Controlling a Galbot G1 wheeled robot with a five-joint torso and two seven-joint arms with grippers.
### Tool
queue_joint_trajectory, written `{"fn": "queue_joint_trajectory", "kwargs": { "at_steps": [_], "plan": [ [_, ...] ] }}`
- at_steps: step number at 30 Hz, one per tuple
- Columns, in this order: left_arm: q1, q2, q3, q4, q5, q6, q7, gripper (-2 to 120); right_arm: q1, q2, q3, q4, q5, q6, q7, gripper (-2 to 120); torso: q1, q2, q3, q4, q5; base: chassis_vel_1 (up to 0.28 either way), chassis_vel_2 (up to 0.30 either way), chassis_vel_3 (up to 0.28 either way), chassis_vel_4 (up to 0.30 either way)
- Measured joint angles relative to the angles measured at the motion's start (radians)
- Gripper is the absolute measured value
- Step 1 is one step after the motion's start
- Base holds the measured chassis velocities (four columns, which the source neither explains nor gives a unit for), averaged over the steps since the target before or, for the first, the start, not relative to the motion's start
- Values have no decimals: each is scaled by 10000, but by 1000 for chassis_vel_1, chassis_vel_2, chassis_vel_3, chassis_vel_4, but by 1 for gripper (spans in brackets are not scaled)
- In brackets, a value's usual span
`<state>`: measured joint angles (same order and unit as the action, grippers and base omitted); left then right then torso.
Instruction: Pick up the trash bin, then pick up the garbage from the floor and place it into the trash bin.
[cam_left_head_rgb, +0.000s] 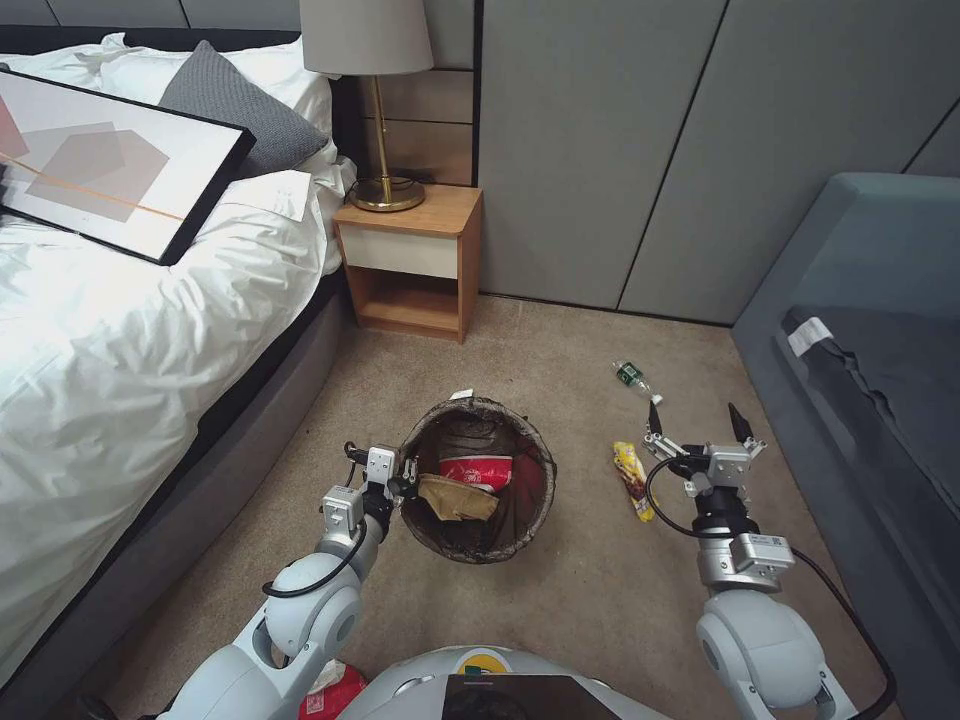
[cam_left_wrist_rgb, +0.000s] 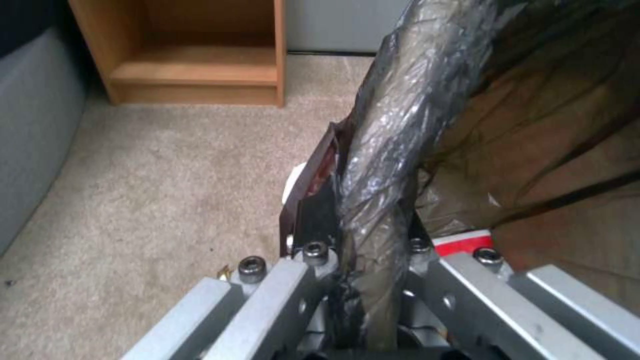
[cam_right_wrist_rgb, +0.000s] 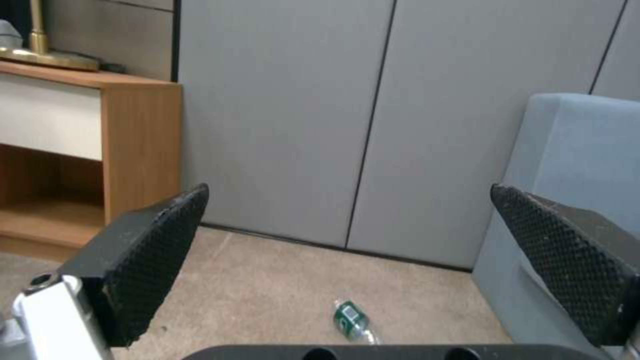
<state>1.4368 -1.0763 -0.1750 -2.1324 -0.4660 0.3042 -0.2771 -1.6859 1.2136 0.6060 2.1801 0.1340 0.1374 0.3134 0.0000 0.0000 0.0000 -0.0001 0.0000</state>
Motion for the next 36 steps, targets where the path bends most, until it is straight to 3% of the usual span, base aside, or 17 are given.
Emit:
{"fn": "queue_joint_trajectory", "kwargs": {
  "at_steps": [36],
  "plan": [
    [-6,-10,-22,-33,-15,4,-4,3,161,-23,-72,28,18,-106,7,100,0,0,0,0,0,-82,81,86,-79]
  ]
}}
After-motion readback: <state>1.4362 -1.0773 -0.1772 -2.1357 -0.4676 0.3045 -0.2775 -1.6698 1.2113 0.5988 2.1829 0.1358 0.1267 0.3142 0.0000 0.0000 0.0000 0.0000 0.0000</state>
